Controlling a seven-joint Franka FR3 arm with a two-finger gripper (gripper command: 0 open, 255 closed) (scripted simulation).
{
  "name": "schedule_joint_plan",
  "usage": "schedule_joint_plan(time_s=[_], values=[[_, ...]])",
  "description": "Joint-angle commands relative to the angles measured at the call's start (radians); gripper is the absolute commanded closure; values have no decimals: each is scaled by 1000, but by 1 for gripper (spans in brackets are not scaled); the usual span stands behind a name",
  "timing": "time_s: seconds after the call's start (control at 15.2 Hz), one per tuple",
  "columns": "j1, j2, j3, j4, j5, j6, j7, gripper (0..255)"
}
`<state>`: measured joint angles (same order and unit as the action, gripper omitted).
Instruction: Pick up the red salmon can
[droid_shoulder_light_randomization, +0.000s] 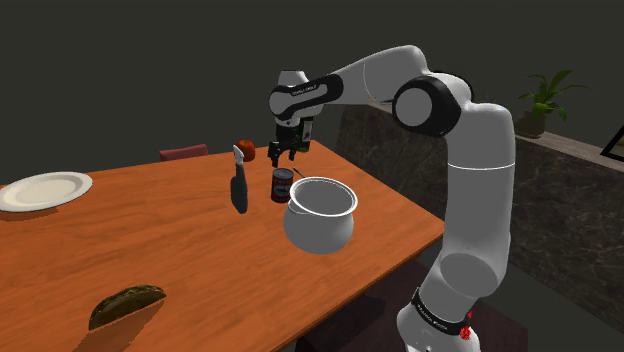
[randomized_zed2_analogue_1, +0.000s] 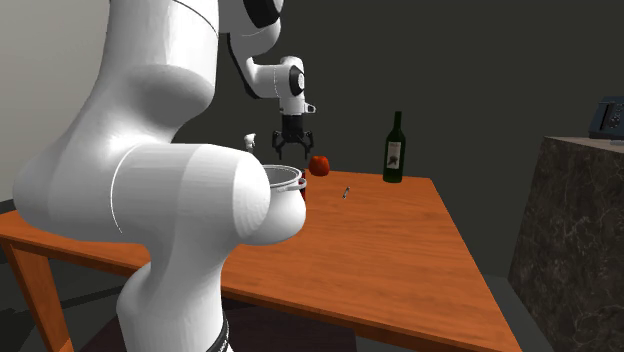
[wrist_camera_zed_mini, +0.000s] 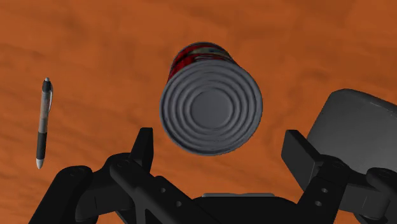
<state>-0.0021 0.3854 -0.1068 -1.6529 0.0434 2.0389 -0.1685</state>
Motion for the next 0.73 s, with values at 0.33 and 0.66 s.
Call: schedule_joint_plan(time_s=[0.33, 0.66], values=[[-5, 113, 5, 81, 12, 40, -1, 0], [-6, 132, 7, 61, 14, 78, -3, 0]])
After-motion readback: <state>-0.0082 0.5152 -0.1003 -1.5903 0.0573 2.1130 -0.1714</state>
